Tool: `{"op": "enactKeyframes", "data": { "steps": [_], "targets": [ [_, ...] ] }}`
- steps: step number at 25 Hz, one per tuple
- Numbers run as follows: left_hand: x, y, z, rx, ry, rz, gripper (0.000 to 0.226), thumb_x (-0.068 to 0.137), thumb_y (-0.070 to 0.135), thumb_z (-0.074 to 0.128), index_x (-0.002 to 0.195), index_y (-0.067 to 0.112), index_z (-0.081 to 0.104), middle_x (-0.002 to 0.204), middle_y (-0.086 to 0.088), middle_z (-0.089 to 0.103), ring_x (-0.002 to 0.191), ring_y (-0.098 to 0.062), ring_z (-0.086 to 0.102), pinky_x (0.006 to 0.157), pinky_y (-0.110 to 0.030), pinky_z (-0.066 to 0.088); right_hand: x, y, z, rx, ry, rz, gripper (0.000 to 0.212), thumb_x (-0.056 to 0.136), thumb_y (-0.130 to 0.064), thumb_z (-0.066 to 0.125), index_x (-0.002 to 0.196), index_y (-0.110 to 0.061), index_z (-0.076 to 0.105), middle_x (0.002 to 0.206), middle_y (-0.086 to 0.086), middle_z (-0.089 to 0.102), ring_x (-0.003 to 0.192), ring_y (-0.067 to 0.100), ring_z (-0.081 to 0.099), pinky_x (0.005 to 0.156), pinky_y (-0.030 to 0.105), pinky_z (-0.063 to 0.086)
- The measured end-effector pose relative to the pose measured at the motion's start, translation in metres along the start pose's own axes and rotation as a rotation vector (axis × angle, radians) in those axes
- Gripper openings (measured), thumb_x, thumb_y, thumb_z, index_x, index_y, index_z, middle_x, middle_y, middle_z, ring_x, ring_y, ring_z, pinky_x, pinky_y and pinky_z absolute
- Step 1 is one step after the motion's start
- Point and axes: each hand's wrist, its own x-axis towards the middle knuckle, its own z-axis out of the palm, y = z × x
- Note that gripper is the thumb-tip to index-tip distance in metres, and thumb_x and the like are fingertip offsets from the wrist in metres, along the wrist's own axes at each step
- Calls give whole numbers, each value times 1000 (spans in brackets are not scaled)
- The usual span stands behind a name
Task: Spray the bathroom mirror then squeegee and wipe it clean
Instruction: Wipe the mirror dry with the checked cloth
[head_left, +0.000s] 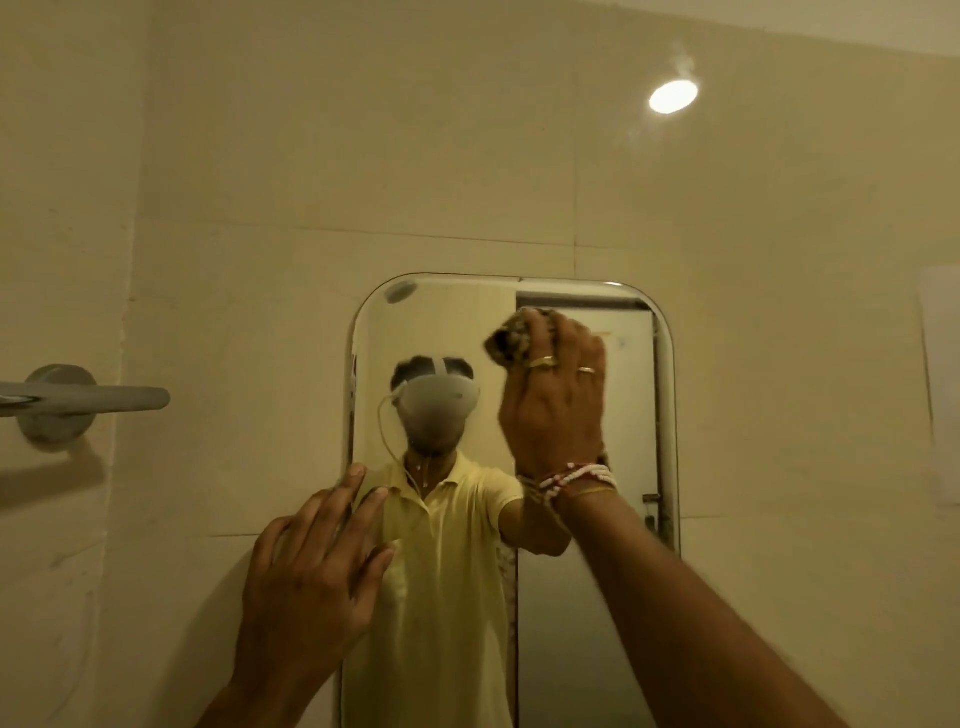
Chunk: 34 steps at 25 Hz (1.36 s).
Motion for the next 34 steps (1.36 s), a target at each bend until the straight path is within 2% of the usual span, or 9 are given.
{"op": "enactKeyframes", "data": {
  "steps": [5, 8, 13, 17, 22, 25, 29, 32, 34],
  "targets": [
    [-2, -2, 6, 7, 3, -4, 62, 93, 54, 46, 145, 21, 56, 158, -4, 45, 131, -27, 54, 99, -46, 42, -1, 47, -23, -25, 103, 382, 54, 94, -26, 42, 147, -12, 39, 149, 15, 38, 139, 34, 33, 114, 54, 33],
    [-3, -3, 7, 12, 1, -7, 63, 93, 54, 46, 146, 21, 54, 158, -4, 44, 133, -27, 52, 100, -47, 41, -1, 24, -16, 40, 111, 459, 57, 97, -31, 41, 151, -14, 33, 153, 15, 33, 142, 34, 30, 115, 55, 32],
    [-4, -1, 4, 16, -11, -17, 60, 93, 49, 52, 146, 22, 54, 159, -3, 43, 136, -25, 49, 102, -47, 41, -33, -52, 14, 98, -74, 117, 63, 98, -30, 39, 156, -17, 20, 161, 14, 22, 149, 33, 18, 124, 51, 13],
    [-5, -4, 7, -21, 8, -21, 57, 100, 53, 41, 140, 16, 59, 150, -6, 54, 133, -28, 54, 100, -48, 44, -68, -112, 34, 89, -204, -212, 65, 90, -24, 57, 151, -23, 36, 157, 12, 34, 148, 34, 22, 122, 54, 16],
    [-7, -7, 8, 18, 35, 34, 56, 97, 49, 53, 146, 21, 53, 154, -6, 49, 134, -27, 52, 100, -47, 40, -68, -90, 24, 107, -183, -325, 54, 88, -21, 59, 141, -27, 53, 150, 10, 48, 143, 34, 35, 119, 56, 22],
    [-6, -8, 7, 39, 49, 53, 58, 97, 49, 52, 149, 25, 49, 159, -3, 43, 134, -25, 51, 98, -47, 39, -63, -36, 7, 119, -61, -179, 52, 88, -20, 62, 139, -23, 56, 147, 13, 49, 138, 36, 40, 117, 57, 27],
    [-4, -8, 5, 42, 9, 36, 61, 95, 52, 50, 149, 24, 49, 158, -5, 44, 132, -27, 51, 98, -48, 39, -68, 52, -28, 168, 126, 281, 49, 91, -15, 60, 139, -22, 56, 148, 13, 46, 138, 34, 40, 111, 51, 40],
    [-2, -4, 0, 26, -9, 15, 60, 93, 50, 52, 147, 23, 51, 156, -6, 46, 131, -27, 51, 99, -49, 39, -70, 75, -37, 166, 197, 550, 49, 95, -21, 54, 143, -21, 52, 150, 10, 43, 141, 30, 36, 117, 43, 35],
    [0, -2, -6, 2, -17, 6, 58, 93, 48, 54, 145, 22, 53, 155, -5, 48, 131, -26, 53, 99, -49, 41, -71, 61, -33, 171, 180, 604, 51, 98, -22, 48, 149, -18, 43, 155, 10, 36, 144, 30, 29, 119, 47, 31]
  ]
}}
